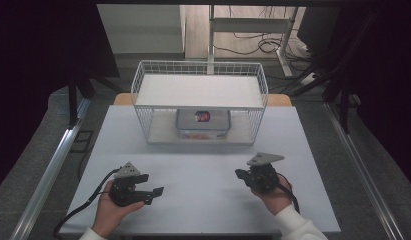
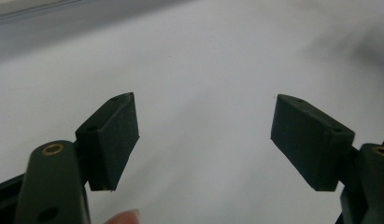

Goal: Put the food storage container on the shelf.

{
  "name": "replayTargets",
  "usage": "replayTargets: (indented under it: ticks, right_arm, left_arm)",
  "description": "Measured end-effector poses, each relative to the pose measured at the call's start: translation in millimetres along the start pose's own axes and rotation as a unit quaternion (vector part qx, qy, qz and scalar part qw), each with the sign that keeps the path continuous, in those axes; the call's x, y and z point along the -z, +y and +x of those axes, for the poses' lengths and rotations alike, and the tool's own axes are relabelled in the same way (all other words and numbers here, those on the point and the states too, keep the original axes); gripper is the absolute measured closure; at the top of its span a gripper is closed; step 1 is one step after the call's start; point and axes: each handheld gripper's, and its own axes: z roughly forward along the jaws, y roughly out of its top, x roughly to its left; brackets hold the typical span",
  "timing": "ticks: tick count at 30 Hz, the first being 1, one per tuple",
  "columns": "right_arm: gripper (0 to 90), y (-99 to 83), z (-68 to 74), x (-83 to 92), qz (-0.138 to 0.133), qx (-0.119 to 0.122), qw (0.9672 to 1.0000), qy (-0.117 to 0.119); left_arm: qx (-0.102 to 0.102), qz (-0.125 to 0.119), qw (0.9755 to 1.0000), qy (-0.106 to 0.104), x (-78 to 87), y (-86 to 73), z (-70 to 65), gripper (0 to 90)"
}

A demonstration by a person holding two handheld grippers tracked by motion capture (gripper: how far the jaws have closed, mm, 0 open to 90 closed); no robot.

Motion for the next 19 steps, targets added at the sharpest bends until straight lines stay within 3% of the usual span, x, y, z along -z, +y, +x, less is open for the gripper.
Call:
replayTargets:
  ticks: [3, 10, 11, 12, 13, 14, 16, 19]
  right_arm:
    - [88.8, -14.8, -7.4, 14.8, 0.001, -0.018, 0.9998, 0.001]
    - [86.9, -16.6, -13.4, 18.3, -0.007, -0.024, 0.9997, -0.003]
    - [78.5, -16.8, -13.7, 17.4, -0.008, -0.02, 0.9998, 0.006]
    - [78.5, -16.8, -13.7, 17.4, -0.008, -0.02, 0.9998, 0.006]
    - [54.1, -16.4, -13.7, 17.0, -0.02, -0.02, 0.9995, 0.014]
    - [54.1, -16.4, -13.7, 17.0, -0.02, -0.02, 0.9995, 0.014]
    - [34.9, -16.1, -14.0, 15.8, -0.02, -0.03, 0.9993, 0.001]
    - [25.9, -17.7, -15.3, 15.0, -0.024, -0.033, 0.9991, -0.005]
  left_arm:
    - [0.001, 0.0, 1.0, 0.001, -0.6, 0.3, 0.4, 22.9]
    - [-0.004, 0.001, 1.0, 0.006, 0.0, 0.0, 0.8, 22.9]
    - [-0.007, 0.002, 1.0, 0.006, 0.0, -0.2, 0.7, 22.9]
    - [-0.007, 0.002, 1.0, 0.006, 0.0, -0.2, 0.7, 22.9]
    - [-0.007, 0.001, 0.9999, 0.007, 0.1, -0.1, 0.9, 22.9]
    - [-0.007, 0.001, 0.9999, 0.007, 0.1, -0.1, 0.9, 22.9]
    - [-0.008, 0.001, 0.9999, 0.008, 0.1, -0.1, 1.1, 22.8]
    - [-0.009, 0.002, 0.9999, 0.008, 0.2, -0.3, 0.9, 22.7]
